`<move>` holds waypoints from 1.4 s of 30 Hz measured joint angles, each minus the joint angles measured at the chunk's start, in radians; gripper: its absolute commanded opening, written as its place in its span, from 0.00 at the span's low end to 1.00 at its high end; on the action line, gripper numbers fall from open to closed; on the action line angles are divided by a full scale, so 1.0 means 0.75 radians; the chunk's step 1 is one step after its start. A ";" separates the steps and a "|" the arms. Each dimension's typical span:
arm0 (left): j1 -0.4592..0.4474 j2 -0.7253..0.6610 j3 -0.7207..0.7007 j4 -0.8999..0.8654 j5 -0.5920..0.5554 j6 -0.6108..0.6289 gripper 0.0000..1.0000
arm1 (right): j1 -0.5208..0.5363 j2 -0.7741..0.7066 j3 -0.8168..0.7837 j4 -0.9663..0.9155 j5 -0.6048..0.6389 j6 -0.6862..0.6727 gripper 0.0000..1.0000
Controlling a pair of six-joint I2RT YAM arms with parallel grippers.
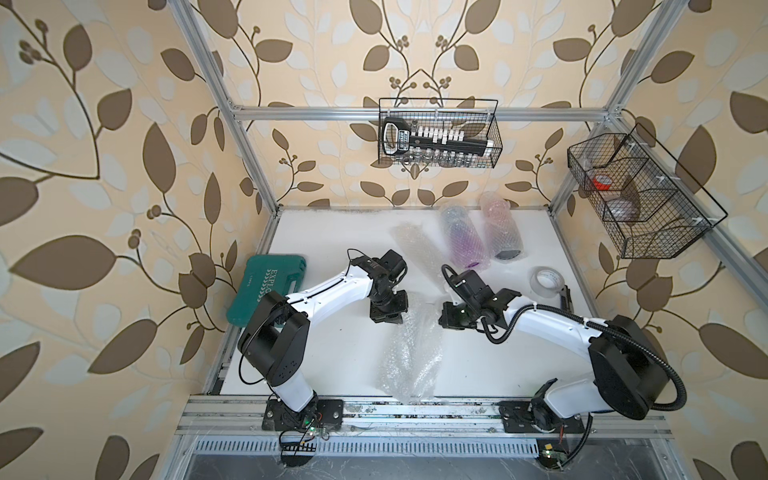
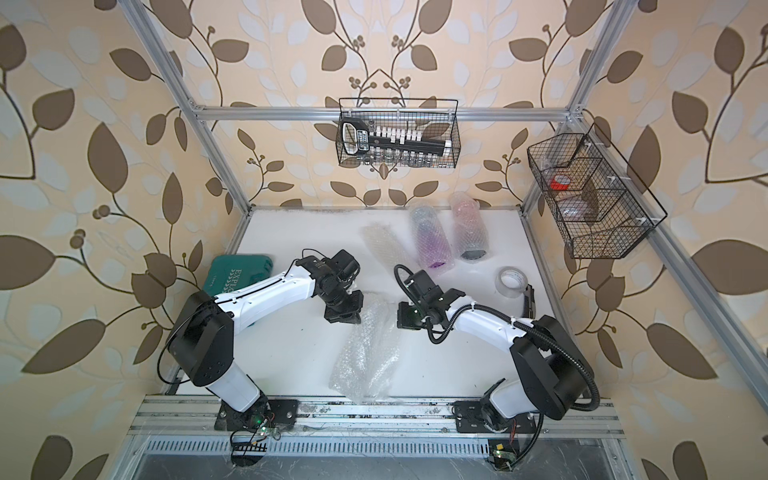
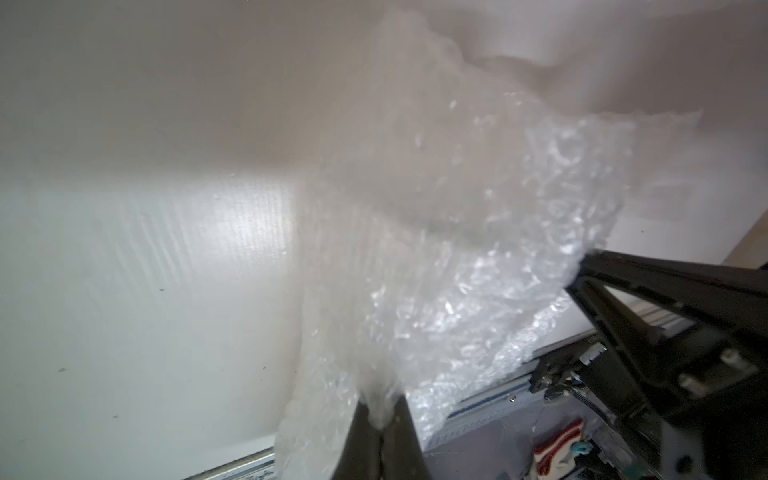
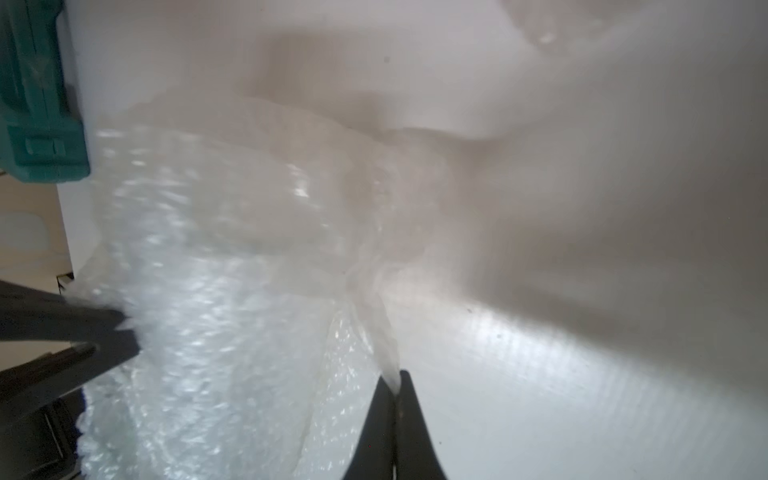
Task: Unwrap the vase from the bubble wrap
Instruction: Unwrap the bubble wrap at the center of the board.
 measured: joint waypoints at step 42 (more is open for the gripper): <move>-0.402 0.277 0.414 -0.334 -0.369 0.117 0.75 | -0.049 0.000 -0.224 0.240 -0.167 0.142 0.39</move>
